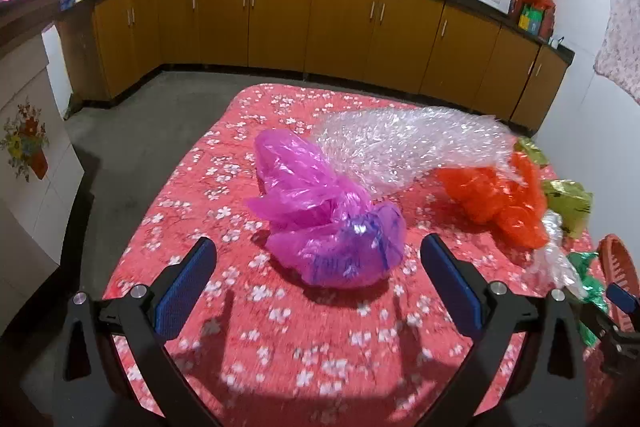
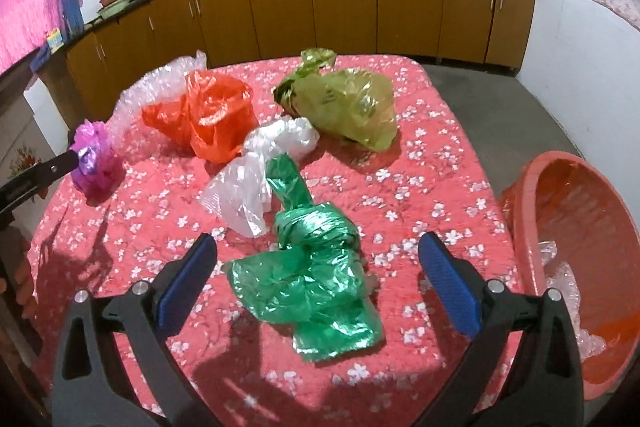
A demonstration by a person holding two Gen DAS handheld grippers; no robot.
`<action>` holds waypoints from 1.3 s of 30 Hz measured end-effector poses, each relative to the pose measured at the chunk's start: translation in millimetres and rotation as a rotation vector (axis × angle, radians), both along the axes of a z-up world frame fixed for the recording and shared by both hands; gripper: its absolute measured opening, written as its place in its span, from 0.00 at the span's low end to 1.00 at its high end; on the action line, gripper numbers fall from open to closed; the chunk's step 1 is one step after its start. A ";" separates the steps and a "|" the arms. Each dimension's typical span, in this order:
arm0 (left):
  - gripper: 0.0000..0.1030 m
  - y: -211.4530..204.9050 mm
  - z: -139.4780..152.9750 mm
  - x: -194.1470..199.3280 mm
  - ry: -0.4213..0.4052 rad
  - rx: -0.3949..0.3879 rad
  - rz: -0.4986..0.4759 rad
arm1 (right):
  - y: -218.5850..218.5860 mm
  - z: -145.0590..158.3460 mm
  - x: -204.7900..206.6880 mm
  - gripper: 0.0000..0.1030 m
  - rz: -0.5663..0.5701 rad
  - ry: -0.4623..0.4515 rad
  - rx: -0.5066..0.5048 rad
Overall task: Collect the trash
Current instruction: 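Grasp the pink-purple bag with the left tool while the right tool grasps the green bag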
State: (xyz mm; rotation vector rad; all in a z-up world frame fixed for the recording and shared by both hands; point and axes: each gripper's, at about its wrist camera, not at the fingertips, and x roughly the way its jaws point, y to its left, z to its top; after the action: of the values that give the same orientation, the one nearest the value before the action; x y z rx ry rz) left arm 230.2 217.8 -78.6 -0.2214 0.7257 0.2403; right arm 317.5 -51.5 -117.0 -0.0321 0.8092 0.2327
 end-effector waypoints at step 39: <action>0.69 -20.6 -5.8 -23.4 0.054 -0.067 -0.136 | -12.7 -14.0 -16.3 0.42 0.046 0.083 -0.004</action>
State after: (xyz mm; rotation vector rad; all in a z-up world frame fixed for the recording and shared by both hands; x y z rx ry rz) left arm 206.8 197.2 -84.5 -0.2290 0.8002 0.0928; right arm 301.2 -64.1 -131.0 -0.0449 0.8920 0.2771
